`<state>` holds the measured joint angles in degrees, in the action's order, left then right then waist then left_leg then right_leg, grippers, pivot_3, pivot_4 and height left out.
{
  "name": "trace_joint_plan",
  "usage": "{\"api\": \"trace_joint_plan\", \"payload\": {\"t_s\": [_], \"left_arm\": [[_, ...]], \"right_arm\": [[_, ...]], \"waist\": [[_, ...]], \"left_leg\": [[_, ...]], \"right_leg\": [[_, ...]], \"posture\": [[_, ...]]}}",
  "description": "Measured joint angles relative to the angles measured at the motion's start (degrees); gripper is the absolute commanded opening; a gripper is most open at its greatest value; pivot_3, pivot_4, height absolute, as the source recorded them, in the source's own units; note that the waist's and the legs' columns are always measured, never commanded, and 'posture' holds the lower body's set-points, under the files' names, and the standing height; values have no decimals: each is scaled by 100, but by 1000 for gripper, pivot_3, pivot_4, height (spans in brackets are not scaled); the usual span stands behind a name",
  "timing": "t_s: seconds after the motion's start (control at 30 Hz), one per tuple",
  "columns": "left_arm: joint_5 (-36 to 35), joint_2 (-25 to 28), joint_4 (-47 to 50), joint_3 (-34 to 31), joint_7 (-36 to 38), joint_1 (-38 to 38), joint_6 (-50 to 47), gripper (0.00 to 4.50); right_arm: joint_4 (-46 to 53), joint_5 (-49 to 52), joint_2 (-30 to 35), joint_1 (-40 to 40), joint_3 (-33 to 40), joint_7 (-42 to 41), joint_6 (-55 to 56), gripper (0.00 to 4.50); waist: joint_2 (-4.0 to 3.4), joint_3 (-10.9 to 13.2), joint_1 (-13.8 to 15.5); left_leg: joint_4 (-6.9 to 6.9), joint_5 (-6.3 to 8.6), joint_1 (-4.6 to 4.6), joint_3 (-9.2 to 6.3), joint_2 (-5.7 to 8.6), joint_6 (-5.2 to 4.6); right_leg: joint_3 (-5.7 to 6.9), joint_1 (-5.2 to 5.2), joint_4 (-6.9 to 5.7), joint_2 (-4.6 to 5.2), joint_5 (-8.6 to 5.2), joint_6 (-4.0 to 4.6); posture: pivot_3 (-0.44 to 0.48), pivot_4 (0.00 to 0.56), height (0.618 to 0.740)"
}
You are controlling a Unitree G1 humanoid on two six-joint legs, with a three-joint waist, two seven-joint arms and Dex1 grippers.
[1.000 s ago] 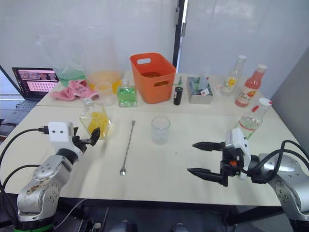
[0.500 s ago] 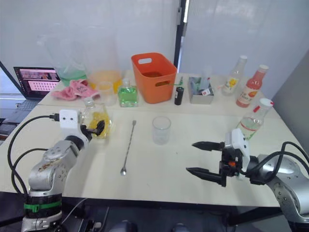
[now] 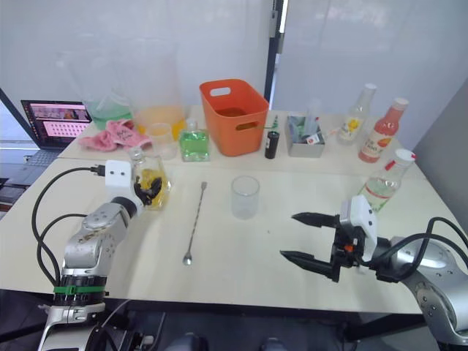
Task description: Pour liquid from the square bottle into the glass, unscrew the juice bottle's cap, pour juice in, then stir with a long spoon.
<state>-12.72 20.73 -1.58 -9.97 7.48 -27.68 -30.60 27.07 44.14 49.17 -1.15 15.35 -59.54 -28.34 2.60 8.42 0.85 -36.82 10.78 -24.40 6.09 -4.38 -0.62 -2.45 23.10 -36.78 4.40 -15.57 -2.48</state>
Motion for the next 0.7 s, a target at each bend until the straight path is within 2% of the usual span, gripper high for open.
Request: {"api": "trace_joint_plan", "payload": {"t_s": [0.23, 0.4, 0.57, 0.7], "left_arm": [[-96, 148, -293, -81, 652, 1, 494, 2796], [-668, 976, -458, -171, 2531, 24, 1118, 2796], [-1400, 1419, -530, -218, 4243, -76, 1129, 2796], [-1703, 1801, -544, 192, 5723, -415, 1028, 2796]], "right_arm": [[47, -1, -57, 35, -2, 118, 0, 4500], [33, -3, -85, 58, 16, 244, 0, 4500], [-75, -5, -86, 44, 104, 271, 0, 4500], [-161, -4, -86, 10, 116, 267, 0, 4500]], "waist": [[12, 8, -2], [28, 18, -29], [27, 19, -11], [28, 19, 3]], "left_leg": [[-2, -1, -13, -5, -1, 0], [-2, 0, -34, -9, -2, 0], [-5, -1, -35, -10, -1, 0], [-10, -1, -35, -12, -1, 0]], "right_leg": [[5, 10, -1, -2, 0, 0], [10, 26, 3, -2, 0, 0], [15, 24, 1, -1, 0, 0], [19, 17, 2, -1, 0, 0]], "posture": [[0, 150, 739], [0, 150, 739], [0, 150, 739], [0, 150, 739]]}}
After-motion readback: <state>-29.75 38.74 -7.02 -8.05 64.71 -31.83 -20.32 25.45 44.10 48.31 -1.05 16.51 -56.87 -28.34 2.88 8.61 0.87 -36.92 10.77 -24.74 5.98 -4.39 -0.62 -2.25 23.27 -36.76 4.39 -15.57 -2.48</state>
